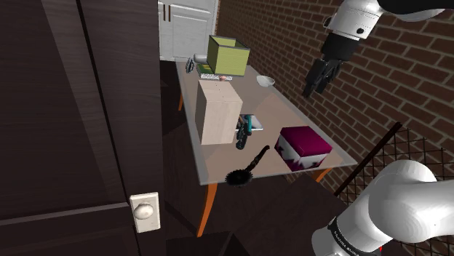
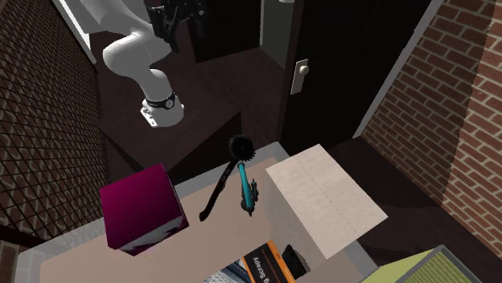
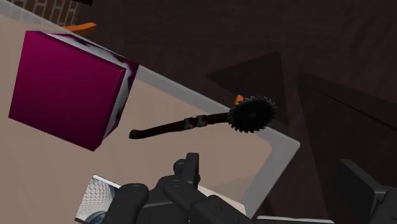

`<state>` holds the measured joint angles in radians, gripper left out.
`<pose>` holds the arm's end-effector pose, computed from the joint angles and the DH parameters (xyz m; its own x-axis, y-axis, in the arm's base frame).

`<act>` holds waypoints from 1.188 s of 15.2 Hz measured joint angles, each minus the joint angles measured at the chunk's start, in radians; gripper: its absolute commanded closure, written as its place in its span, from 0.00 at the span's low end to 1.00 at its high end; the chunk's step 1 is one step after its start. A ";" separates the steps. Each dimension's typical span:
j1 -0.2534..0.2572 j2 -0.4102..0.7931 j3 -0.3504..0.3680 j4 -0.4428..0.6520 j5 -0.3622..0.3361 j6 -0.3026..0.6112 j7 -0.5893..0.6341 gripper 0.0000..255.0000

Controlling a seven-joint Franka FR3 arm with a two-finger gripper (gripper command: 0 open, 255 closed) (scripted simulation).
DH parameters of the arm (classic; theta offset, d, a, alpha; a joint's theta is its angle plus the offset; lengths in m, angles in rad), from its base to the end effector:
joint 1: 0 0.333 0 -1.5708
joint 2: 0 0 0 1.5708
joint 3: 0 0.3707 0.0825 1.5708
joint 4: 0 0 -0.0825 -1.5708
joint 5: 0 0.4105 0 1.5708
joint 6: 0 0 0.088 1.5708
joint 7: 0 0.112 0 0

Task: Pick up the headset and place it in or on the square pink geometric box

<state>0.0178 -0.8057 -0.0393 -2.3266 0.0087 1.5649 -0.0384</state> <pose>0.2885 -0.0106 0.6439 0.9986 0.0278 0.0450 0.0294 -0.9989 -0.0353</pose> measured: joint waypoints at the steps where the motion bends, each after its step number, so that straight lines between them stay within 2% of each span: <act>1: 0.000 0.000 0.000 0.000 0.000 0.000 0.000 0.00; 7: 0.023 0.087 -0.076 -0.061 -0.046 0.143 -0.163 0.00; 13: 0.059 0.276 -0.168 -0.065 -0.078 0.332 -0.363 0.00; 18: 0.093 0.450 -0.230 -0.028 -0.070 0.465 -0.529 0.00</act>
<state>0.1112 -0.3554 -0.2694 -2.3544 -0.0616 2.0304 -0.5675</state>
